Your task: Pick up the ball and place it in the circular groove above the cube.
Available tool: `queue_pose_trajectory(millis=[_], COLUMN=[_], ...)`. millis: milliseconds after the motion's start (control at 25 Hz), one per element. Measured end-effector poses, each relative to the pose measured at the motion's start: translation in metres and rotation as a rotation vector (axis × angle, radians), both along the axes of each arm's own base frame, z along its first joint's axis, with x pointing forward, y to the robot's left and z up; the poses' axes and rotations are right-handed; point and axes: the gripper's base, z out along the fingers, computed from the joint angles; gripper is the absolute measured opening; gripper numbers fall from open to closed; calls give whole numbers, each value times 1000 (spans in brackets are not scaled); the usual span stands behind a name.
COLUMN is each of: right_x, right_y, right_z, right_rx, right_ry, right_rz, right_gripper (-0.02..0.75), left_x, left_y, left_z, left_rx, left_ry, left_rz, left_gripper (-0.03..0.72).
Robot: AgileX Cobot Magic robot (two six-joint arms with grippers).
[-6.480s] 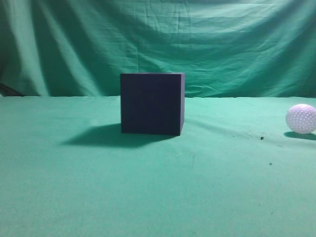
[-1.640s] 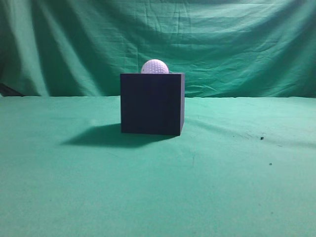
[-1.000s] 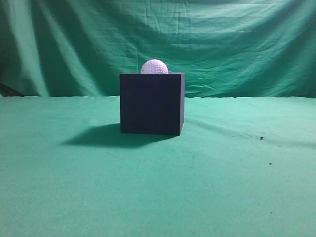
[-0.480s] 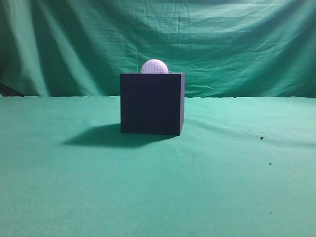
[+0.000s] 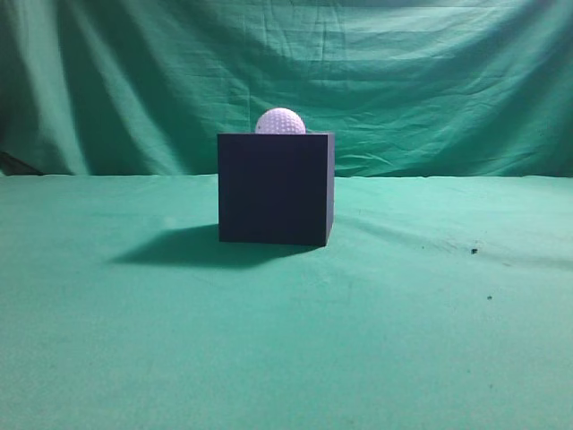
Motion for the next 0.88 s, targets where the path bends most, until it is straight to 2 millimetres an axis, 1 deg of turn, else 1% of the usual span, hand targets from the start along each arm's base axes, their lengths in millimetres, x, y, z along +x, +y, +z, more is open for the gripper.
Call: queue_pose_trajectory(millis=[120,240,360,520,600,880], right_x=[-2,-4,-6,-3,-3,-3], right_y=[-10,-16,-18,-19,-19,-19], right_z=[-29,-55,-79,-106,-113,-115], right_rx=[19,29,32,19,15,17], right_ry=[-57,-56,-40,18,39,56], right_rz=[-146,-254,-304,-322,-322,-321], right_gripper=[0,0,0,0,0,0], left_x=[0,0,0,0,0,0], left_y=[0,0,0,0,0,0], left_z=[0,0,0,0,0,0], left_rx=[0,0,0,0,0,0], left_ry=[0,0,0,0,0,0], left_rz=[0,0,0,0,0,0], left_gripper=[0,0,0,0,0,0])
